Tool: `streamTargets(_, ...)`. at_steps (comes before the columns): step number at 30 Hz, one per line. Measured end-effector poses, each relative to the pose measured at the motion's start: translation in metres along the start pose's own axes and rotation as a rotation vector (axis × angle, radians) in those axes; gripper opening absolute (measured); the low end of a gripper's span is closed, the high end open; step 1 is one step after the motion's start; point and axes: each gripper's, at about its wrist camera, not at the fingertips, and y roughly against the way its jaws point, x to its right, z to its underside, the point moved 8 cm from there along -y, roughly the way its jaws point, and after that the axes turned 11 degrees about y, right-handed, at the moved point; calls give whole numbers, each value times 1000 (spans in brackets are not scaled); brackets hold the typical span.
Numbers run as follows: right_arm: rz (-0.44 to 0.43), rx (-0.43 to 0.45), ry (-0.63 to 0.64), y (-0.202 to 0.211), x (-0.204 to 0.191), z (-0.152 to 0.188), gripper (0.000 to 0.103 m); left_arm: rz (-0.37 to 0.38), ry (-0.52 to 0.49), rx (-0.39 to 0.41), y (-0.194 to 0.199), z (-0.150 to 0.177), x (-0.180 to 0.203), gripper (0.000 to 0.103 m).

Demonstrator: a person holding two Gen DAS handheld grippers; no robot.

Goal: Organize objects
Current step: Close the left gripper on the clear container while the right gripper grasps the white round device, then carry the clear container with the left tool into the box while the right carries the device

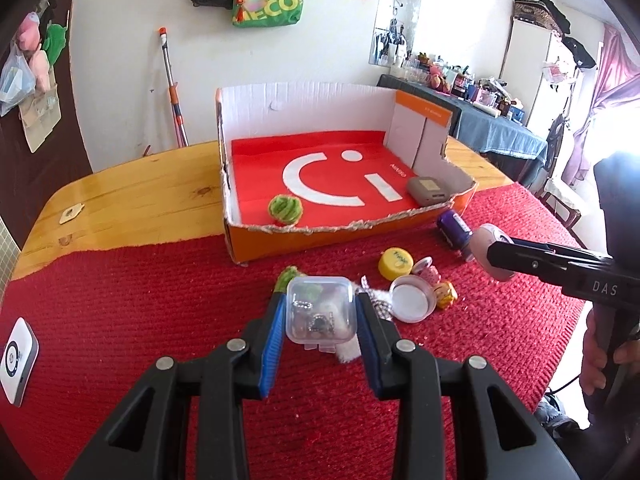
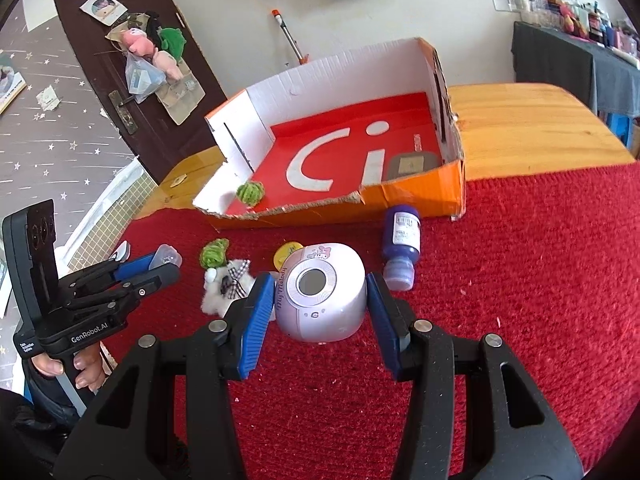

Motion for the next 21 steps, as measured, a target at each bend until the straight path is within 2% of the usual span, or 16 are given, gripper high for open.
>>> streamTargets(13, 4, 27, 28, 11, 3, -26, 46, 20, -27, 34, 8, -24, 20, 36)
streamTargets(21, 7, 32, 61, 8, 6, -52, 46, 47, -66, 10, -6, -43, 39, 36)
